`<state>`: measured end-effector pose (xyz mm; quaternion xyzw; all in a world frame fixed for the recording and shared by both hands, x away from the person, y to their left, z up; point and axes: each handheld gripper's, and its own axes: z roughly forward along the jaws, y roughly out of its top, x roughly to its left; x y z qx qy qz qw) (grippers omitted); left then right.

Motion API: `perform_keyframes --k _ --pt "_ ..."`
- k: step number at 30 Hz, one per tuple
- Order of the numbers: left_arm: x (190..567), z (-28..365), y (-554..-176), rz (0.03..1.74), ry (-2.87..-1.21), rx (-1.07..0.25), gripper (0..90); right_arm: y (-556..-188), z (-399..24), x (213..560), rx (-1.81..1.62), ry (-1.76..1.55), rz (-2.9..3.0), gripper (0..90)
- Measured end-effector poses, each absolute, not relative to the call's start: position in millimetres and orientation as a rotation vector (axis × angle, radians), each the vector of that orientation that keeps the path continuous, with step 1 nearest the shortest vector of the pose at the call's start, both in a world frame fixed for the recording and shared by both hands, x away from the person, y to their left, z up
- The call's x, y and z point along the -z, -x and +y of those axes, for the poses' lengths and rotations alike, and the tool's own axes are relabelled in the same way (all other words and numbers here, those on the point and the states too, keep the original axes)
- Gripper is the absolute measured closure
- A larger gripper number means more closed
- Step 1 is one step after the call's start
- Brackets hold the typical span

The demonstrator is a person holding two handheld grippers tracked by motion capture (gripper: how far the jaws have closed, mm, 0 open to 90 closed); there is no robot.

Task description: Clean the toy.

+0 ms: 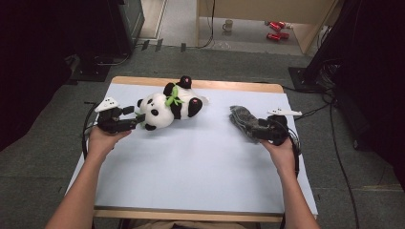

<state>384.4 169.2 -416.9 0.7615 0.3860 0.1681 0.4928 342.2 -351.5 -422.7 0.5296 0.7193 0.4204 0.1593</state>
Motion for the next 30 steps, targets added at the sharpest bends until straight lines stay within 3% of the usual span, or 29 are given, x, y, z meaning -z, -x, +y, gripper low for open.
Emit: perform_keyframes --k 12,30 --pt "431 168 -360 0.891 -1.927 -0.37 33.8 -319 -324 434 -1.26 -1.356 2.168 34.2" --pt "467 158 -341 0.842 -2.038 -0.303 35.6 -321 -286 468 -1.16 -1.302 2.354 35.5"
